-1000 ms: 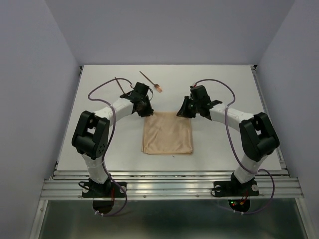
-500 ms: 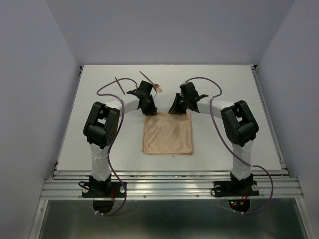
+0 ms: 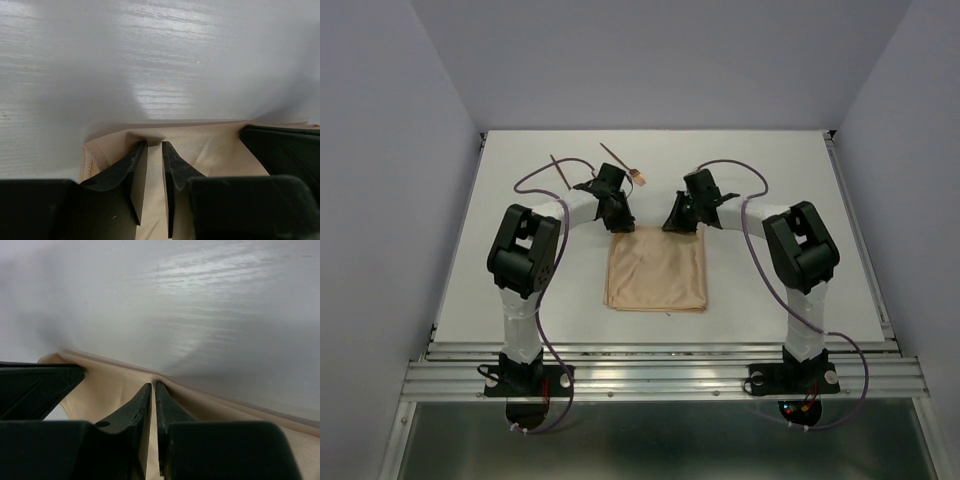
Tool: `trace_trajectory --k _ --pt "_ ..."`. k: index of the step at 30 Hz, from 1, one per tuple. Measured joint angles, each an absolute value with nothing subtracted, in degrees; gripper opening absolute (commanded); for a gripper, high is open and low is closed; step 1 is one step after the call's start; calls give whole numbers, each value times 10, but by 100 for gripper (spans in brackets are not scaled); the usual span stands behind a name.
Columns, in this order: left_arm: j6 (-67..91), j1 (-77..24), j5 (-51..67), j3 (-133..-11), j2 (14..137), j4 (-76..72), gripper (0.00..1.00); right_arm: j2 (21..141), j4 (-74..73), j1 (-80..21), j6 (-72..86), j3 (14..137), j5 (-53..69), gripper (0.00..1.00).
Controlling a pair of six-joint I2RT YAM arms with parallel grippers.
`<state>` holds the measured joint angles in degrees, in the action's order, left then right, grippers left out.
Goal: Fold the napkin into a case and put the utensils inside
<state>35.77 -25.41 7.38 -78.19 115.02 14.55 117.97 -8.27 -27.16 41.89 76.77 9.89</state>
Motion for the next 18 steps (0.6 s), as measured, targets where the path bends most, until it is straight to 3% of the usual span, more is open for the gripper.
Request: trace_trajectory --k 18 --pt "358 -246 85 -732 1126 95 29 1051 -90 -213 389 613 56 14"
